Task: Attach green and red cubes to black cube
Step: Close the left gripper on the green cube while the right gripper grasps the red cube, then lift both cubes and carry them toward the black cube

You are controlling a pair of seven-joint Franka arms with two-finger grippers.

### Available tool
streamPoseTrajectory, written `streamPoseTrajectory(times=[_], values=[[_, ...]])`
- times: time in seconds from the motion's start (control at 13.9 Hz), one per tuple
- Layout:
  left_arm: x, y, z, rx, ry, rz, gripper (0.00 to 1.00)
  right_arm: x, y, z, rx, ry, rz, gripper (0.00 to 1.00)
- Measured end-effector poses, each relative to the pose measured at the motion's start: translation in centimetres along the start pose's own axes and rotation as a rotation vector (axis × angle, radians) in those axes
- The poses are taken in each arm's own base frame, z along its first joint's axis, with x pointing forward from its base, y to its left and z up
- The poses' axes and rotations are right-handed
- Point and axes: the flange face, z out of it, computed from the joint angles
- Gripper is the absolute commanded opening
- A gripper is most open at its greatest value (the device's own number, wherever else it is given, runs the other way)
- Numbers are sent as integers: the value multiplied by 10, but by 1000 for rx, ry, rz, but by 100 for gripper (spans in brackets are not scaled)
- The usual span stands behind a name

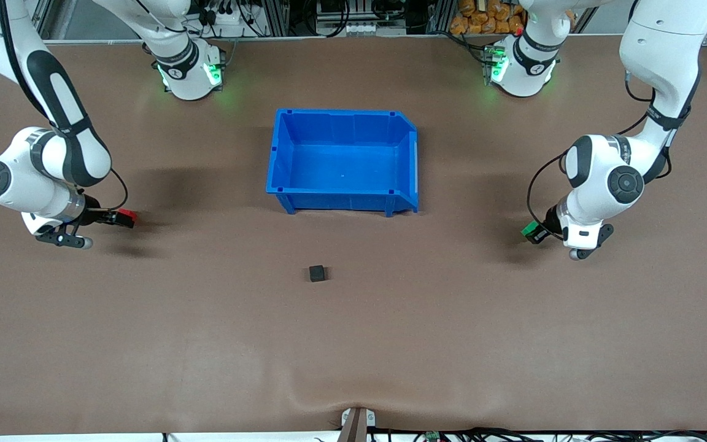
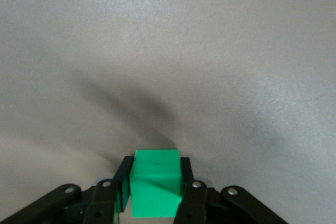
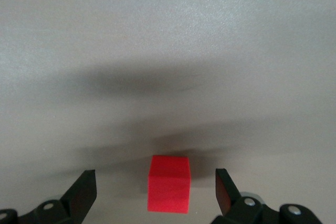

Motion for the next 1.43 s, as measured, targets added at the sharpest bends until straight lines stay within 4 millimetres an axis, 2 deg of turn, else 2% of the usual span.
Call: streamPoseTrajectory(times=[0.22, 0.5, 0.72, 0.79, 1.0, 1.08, 1.15, 1.43], values=[[-4, 8, -2, -8, 3, -55, 0, -7, 0, 8, 3, -33, 2, 100], [-18, 37, -14, -41, 9, -136, 0, -13, 1, 19, 6, -70, -6, 100], [-21, 49, -24, -61, 18, -163, 0, -17, 14, 31, 14, -96, -38, 100], [-21, 51, -27, -68, 22, -178, 0, -18, 20, 34, 17, -102, -42, 84], [-19, 65, -44, -102, 40, -244, 0, -20, 24, 39, 21, -113, -46, 17], [-18, 73, -51, -112, 43, -269, 0, -20, 23, 39, 23, -120, -48, 4], [-19, 82, -59, -116, 42, -294, 0, -21, 23, 40, 24, -127, -49, 1], [-32, 133, -95, -114, 26, -388, 0, -19, 19, 38, 27, -127, -84, 2]])
